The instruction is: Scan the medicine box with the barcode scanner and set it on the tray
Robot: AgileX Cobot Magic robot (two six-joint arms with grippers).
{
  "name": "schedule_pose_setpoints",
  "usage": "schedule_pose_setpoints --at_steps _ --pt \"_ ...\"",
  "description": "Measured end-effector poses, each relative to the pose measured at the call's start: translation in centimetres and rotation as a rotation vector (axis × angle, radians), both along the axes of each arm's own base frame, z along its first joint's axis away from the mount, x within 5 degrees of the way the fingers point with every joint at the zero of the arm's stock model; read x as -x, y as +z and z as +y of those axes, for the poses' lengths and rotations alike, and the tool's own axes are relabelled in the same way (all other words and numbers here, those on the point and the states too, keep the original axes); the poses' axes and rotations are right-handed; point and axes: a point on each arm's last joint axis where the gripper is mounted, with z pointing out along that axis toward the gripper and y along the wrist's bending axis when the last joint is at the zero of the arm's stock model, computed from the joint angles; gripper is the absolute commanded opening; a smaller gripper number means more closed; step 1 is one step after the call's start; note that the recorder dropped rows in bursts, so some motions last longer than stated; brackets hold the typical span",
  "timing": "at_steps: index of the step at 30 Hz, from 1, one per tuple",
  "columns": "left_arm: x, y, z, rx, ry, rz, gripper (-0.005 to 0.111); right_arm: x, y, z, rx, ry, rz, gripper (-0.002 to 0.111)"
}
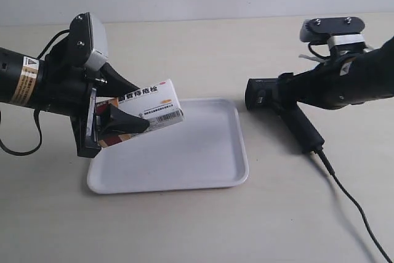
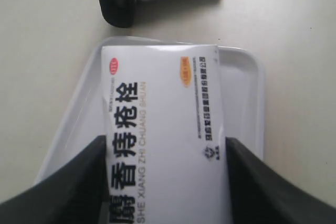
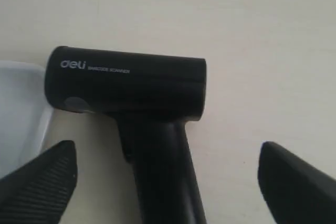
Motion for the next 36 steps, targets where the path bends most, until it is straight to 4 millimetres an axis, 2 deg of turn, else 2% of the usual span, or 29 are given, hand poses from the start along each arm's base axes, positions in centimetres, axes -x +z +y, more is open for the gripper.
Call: schedule_pose_setpoints --at_steps 5,8,15,18,21,24,31,33,36 --pt "0.0 -0.1 0.0 -0.001 0.000 0.003 0.000 -2.0 -2.3 0.9 0.070 0.077 0.023 0.097" --pt "-0.1 -0.7 0.0 -0.007 0.000 0.022 0.000 -2.9 -3.2 1.3 0.094 0.108 0.026 0.090" --pt "-0.9 -2.7 0.3 -0.078 0.037 0.036 0.000 -3.4 -4.2 1.5 0.145 0.183 0.003 0.040" --pt "-1.2 -3.3 0.5 -0.115 0.069 0.027 0.000 -3.4 -4.2 1.5 0.158 0.205 -0.005 0.017" --pt "-1.4 -3.6 0.7 -0.134 0.081 0.025 0.000 -3.2 -3.8 1.4 0.184 0.242 0.007 0.000" --pt "-1.4 -3.6 0.7 -0.135 0.083 0.024 0.000 -2.5 -2.6 1.2 0.210 0.282 0.039 0.000" --pt "-1.4 -3.6 0.7 -0.137 0.084 0.023 0.000 -0.7 3.2 0.4 0.240 0.341 -0.004 0.000" --pt "-1.4 -3.6 0.7 -0.138 0.085 0.023 0.000 -0.4 4.1 0.3 0.237 0.340 -0.015 0.000" --pt "-1.3 -3.6 0.6 -0.131 0.075 0.024 0.000 -0.3 4.3 0.2 0.242 0.347 -0.017 0.000"
